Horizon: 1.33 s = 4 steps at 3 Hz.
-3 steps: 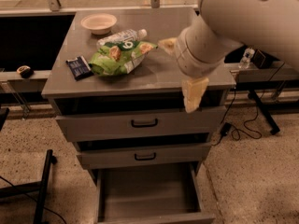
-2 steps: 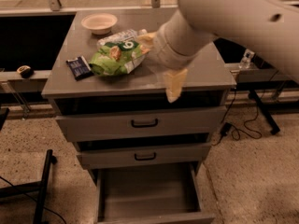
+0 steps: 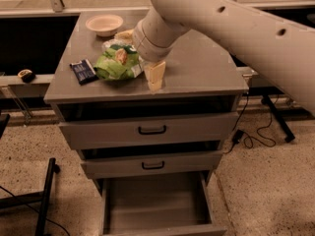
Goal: Place green rice chip bag into bottom drawer
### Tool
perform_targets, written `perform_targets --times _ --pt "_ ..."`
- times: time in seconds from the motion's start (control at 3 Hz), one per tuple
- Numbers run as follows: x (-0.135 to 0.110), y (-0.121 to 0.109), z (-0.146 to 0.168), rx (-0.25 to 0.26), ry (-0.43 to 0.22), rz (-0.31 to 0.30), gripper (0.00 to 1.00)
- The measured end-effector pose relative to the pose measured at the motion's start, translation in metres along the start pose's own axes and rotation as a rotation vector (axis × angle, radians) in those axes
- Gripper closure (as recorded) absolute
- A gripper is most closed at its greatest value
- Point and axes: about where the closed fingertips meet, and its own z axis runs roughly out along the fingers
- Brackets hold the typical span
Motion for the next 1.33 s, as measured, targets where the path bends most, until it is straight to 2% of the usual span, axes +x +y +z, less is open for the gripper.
perform_targets --times 0.33,0.67,1.0,1.33 --pt "0.001 -0.022 0.03 -0.014 -0.021 -0.007 0.1" --pt "0.007 -0.024 0.057 -0.042 -0.017 0.024 0.3" --pt "0.007 -0.025 0.055 -0.042 -0.017 0.024 0.53" --pt "0.008 -0.01 0.045 -0.032 -0.074 0.056 0.76"
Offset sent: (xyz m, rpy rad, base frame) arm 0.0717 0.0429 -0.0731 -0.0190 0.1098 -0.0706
